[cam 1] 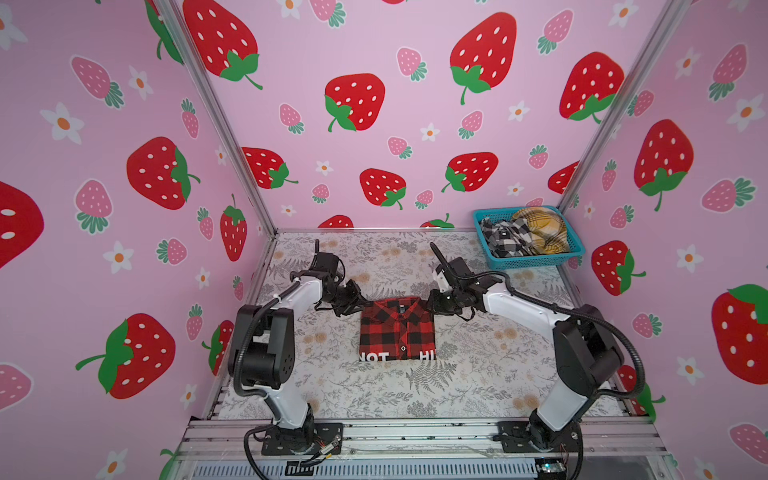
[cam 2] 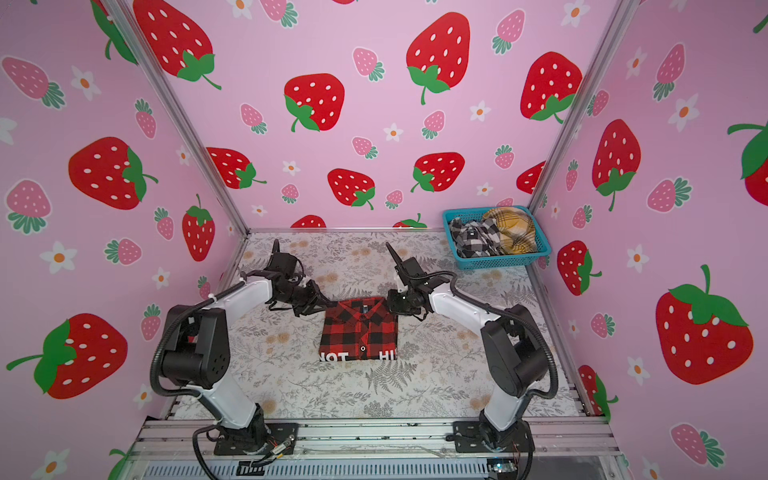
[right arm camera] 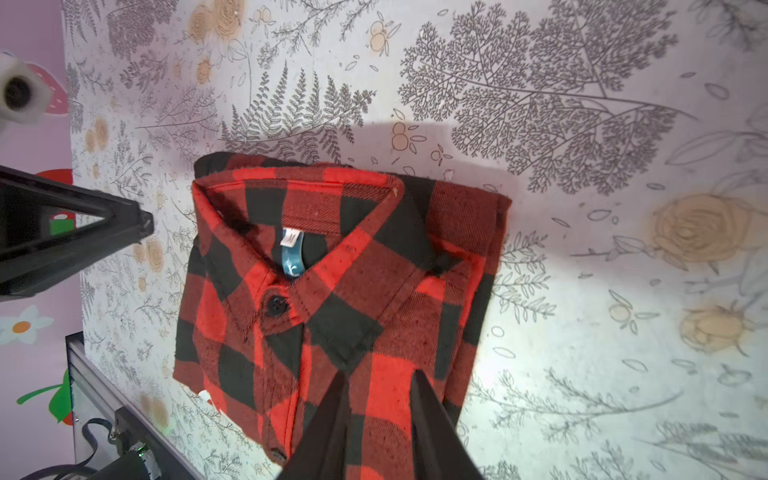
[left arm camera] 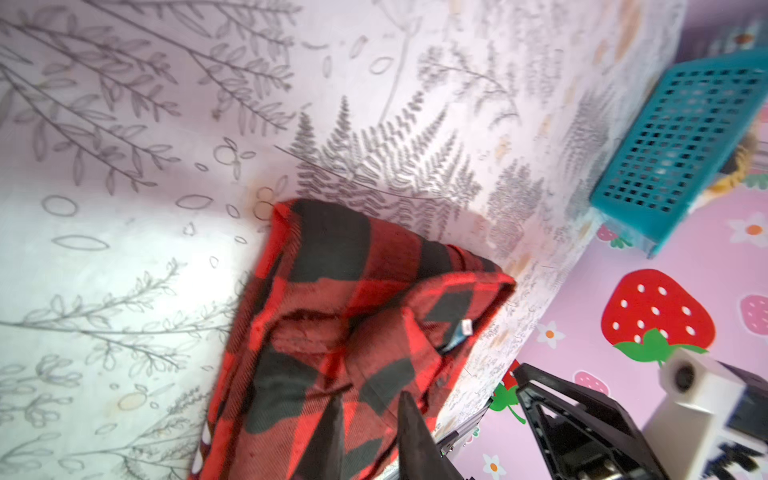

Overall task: Fold and stack the long sleeve shirts
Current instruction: 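Press the shirt's sides inward with both grippers to straighten it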

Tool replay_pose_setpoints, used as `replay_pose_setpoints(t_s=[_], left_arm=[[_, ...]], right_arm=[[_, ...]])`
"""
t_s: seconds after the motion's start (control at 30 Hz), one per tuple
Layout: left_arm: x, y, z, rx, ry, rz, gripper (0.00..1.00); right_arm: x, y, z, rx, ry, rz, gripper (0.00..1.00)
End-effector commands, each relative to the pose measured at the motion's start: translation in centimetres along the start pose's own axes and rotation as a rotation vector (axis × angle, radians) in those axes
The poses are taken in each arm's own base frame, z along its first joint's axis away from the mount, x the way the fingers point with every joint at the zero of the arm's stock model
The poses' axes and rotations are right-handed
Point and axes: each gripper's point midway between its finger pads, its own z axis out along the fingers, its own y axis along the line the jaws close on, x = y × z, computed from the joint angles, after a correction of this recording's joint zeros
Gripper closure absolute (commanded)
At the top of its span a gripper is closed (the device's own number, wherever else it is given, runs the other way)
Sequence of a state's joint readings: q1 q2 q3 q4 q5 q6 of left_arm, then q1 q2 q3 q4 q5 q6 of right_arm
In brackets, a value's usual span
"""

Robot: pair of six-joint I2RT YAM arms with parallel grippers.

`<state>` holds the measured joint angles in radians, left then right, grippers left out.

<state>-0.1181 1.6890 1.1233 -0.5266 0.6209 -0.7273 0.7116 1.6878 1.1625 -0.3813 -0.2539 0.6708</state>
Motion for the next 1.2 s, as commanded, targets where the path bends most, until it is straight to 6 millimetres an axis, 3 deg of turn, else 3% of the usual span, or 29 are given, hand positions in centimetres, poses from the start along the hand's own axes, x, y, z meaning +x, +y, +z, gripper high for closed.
replay_pose_setpoints(t_s=[0.0,0.17,0.43,0.7,0.93,1.03,1.17], left_arm=[[2.5,0.5,-1.0,0.004,0.03,0.019,0.72],[5.7,2.1,-2.3,-0.01,0.028,0.046,0.73],[10.4,3.2,0.1,-0.026,0.097,0.086,0.77],[10.7,6.1,1.3,-0.106,0.096,0.052,0.83],[11.3,9.0,3.2,-0.171,0.142,0.001,0.84],[11.5,9.3,3.3,-0.173,0.154,-0.002,0.83],[11.5,7.8,2.0,-0.144,0.138,0.037,0.74]], right_arm=[[1.8,-0.2,-0.4,0.031,-0.018,0.014,0.7],[4.6,0.8,-0.5,0.0,-0.04,0.016,0.7],[7.7,1.4,-0.3,-0.004,-0.016,0.013,0.7],[9.6,0.6,1.3,-0.015,0.01,0.052,0.7],[10.0,-0.6,2.8,0.032,0.023,0.071,0.72],[9.8,-0.5,2.6,0.027,0.013,0.075,0.72],[7.3,1.0,0.8,0.021,-0.062,0.041,0.72]])
